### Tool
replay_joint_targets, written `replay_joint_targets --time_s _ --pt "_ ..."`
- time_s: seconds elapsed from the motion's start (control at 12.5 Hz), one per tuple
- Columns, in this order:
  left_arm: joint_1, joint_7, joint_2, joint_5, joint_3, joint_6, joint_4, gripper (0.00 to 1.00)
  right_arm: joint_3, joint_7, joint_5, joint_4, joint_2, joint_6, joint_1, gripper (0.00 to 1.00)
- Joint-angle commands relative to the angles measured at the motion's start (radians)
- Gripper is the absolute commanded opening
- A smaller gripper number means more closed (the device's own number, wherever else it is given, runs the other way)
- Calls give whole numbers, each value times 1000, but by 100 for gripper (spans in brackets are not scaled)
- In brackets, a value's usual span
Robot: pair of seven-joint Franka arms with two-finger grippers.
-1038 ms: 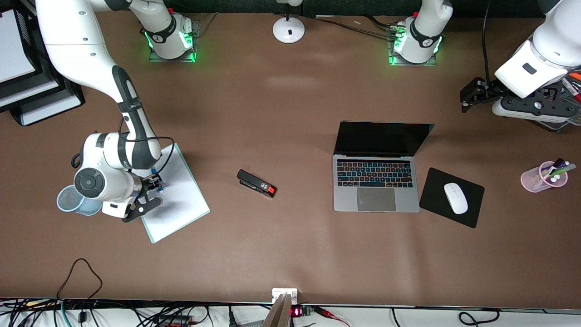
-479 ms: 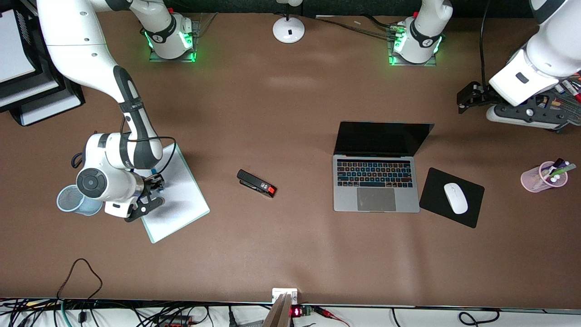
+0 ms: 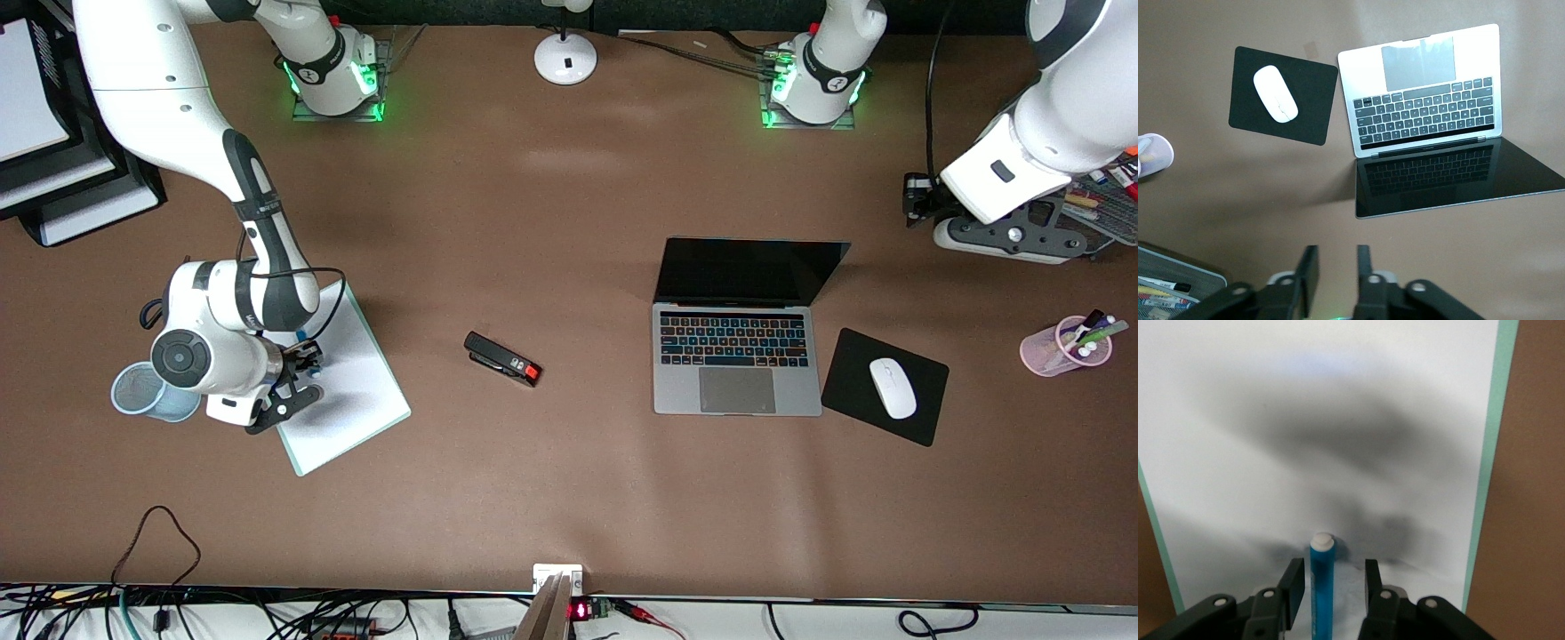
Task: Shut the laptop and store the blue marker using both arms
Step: 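Lift the marker with the right gripper while the left gripper reaches the laptop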
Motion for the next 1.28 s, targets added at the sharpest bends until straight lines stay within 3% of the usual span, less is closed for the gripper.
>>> replay_joint_targets --time_s 0.0,0.48,0.72,0.88,1.2 --pt "-12 4 21 4 -13 -76 38 2 7 3 24 -7 4 12 0 44" --pt "-15 1 16 -30 -41 -118 1 2 7 2 36 -5 18 34 0 41" --pt "-15 -35 16 -99 -67 -92 -29 2 7 -1 35 -4 18 34 3 29" --pt "-14 -74 9 -108 -104 -31 -89 2 7 -1 35 -4 18 34 6 21" --pt "-14 -204 -2 -110 -180 80 -236 2 10 -10 53 1 17 35 3 13"
